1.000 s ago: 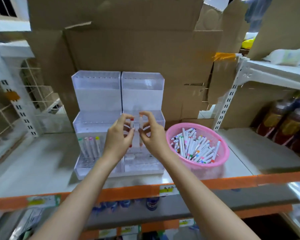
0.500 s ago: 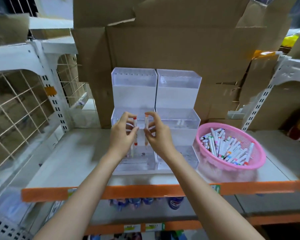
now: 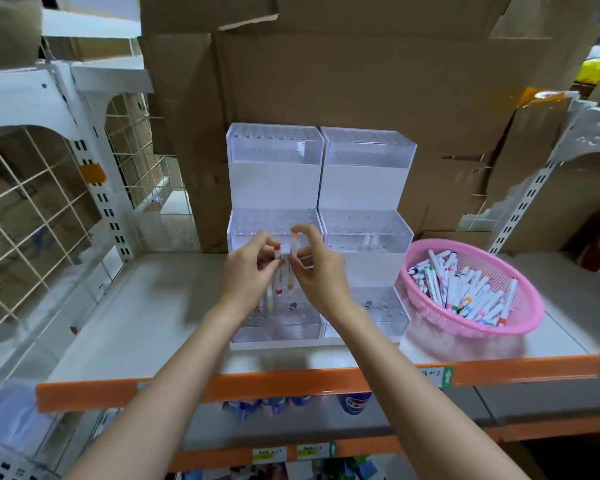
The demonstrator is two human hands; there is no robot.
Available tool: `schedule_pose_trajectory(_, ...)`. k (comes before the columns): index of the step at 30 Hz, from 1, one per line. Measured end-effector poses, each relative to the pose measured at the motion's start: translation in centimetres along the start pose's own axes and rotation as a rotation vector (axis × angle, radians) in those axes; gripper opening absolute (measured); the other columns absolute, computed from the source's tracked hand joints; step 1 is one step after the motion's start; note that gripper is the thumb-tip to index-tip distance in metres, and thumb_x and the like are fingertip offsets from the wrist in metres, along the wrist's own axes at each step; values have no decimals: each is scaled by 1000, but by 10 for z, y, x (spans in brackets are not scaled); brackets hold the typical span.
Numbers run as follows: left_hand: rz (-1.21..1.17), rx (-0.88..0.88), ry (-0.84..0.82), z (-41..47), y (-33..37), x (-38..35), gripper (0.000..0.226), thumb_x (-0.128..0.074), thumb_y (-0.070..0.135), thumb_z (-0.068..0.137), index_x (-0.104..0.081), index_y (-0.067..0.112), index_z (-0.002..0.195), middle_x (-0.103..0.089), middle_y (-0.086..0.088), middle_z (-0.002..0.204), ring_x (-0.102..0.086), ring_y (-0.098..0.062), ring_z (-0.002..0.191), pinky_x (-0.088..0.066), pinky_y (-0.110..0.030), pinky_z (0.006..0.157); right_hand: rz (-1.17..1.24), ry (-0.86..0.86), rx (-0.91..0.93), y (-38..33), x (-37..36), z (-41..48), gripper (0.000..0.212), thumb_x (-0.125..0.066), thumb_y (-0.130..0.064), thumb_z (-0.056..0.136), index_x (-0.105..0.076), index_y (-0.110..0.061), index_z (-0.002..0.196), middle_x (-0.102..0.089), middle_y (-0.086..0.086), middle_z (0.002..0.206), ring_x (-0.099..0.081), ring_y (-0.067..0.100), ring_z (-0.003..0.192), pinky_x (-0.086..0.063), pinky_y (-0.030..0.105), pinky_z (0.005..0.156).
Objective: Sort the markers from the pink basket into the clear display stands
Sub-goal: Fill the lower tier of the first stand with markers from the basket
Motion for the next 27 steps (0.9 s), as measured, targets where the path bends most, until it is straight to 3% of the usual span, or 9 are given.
schedule_pose_trajectory(6, 70, -60, -15, -2, -6, -2, 20, -76, 6, 77, -60, 8, 89, -67, -1, 75, -64, -21, 70, -55, -39, 66, -21, 14, -10, 5, -3, -4, 39, -62, -10, 91, -43, -37, 113, -67, -3, 73, -64, 6, 62, -55, 30, 62)
schedule_pose_trajectory(12, 95, -80, 1, -1, -7, -5, 19, -76, 8, 77, -61, 7, 89, -69, -4, 77, -65, -23, 71, -55, -41, 65, -10, 37, -23, 5, -2, -7, 35, -60, -11, 92, -47, -30, 119, -64, -7, 73, -65, 9, 65, -55, 32, 65)
schedule_pose_trajectory(18, 139, -71, -5, 2, -9, -6, 13, -74, 17, 81, -62, 14, 87, -70, -1, 79, -67, -22, 76, -55, -44, 63, -34, 52, -32, 0, -1, -7, 36, -58, -13, 93, -41, -39, 112, -61, -10, 72, -66, 12, 68, -55, 36, 66)
schedule_pose_trajectory(25, 171, -32, 35, 5, -2, -5, 15, -75, 19, 80, -62, 13, 85, -69, -2, 74, -65, -22, 69, -55, -40, 63, -35, 50, -78, 4, -5, -9, 33, -60, -12, 92, -47, -31, 116, -58, -18, 67, -65, 10, 68, -55, 38, 67)
schedule_pose_trajectory(27, 179, -33, 34, 5, -1, -5, 15, -75, 19, 80, -62, 13, 84, -69, -2, 73, -64, -22, 68, -54, -39, 63, -41, 52, -74, 3, -5, -9, 36, -60, -13, 91, -44, -36, 114, -58, -17, 68, -66, 11, 69, -55, 38, 67)
Point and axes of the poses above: each hand's wrist, its own z-axis towards the middle knuckle, its own x-axis out of the back of the hand, y = z × x, the point moved 1 cm from there along z, towards the middle knuckle
